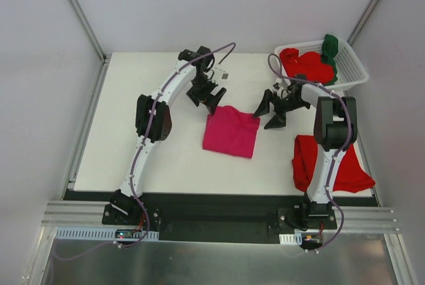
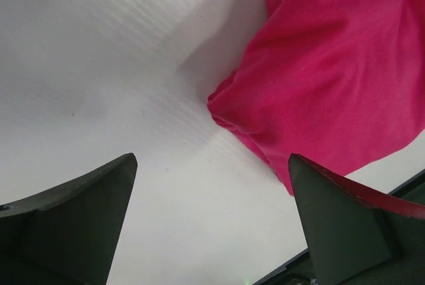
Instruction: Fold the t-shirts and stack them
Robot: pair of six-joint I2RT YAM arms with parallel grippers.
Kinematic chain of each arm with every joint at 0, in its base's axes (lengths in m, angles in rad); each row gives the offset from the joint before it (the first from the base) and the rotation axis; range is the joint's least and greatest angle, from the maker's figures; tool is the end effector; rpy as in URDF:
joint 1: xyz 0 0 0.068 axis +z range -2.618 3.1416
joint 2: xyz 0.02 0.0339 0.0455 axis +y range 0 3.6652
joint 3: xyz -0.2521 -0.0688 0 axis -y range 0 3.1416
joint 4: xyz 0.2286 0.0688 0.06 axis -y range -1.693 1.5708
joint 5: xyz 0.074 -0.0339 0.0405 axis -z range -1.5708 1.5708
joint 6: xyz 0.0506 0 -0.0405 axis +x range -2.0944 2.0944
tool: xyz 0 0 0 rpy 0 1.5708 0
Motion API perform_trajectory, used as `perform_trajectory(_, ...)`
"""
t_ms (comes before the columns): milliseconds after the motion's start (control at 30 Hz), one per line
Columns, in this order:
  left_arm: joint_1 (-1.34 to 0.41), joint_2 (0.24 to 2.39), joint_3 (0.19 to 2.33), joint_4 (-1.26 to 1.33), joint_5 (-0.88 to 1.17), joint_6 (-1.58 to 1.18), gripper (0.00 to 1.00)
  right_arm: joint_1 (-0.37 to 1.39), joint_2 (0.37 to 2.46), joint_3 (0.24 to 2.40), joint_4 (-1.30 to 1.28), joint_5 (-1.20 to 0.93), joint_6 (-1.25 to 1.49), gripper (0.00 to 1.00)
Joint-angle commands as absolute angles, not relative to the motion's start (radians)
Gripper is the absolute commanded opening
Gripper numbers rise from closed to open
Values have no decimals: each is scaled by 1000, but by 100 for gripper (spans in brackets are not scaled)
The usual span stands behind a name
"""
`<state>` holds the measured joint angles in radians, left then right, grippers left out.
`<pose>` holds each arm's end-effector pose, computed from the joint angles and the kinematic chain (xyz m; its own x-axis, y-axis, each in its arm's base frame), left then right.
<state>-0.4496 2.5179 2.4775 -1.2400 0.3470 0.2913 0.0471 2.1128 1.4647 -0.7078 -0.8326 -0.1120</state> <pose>0.4341 -0.2286 0.1950 -0.6840 0.6300 -0.3678 0.7233 0.6511 -0.2299 0.3894 0.0558 0.1337 -0.9486 -0.1200 -0.2927 -0.2971 0.6555 0.6943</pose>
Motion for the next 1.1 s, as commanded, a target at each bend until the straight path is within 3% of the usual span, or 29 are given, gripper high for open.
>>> perform_trajectory(0,-422,2546,2530,-1240,474,249,99,23,2138,1505,-546,-903,-17,96)
perform_trajectory(300,-368,2548,2454,-1207,632,170,99,40,2103,1407,-479,-951,81,96)
perform_trajectory(567,-374,2553,2473,-1206,641,172,99,84,2069,1302,-433,-966,110,96)
perform_trajectory(800,-388,2549,2462,-1207,646,178,99,110,2075,1322,-360,-916,163,96)
perform_trajectory(1067,-394,2554,2470,-1207,653,179,99,97,2028,1422,-514,-764,28,96)
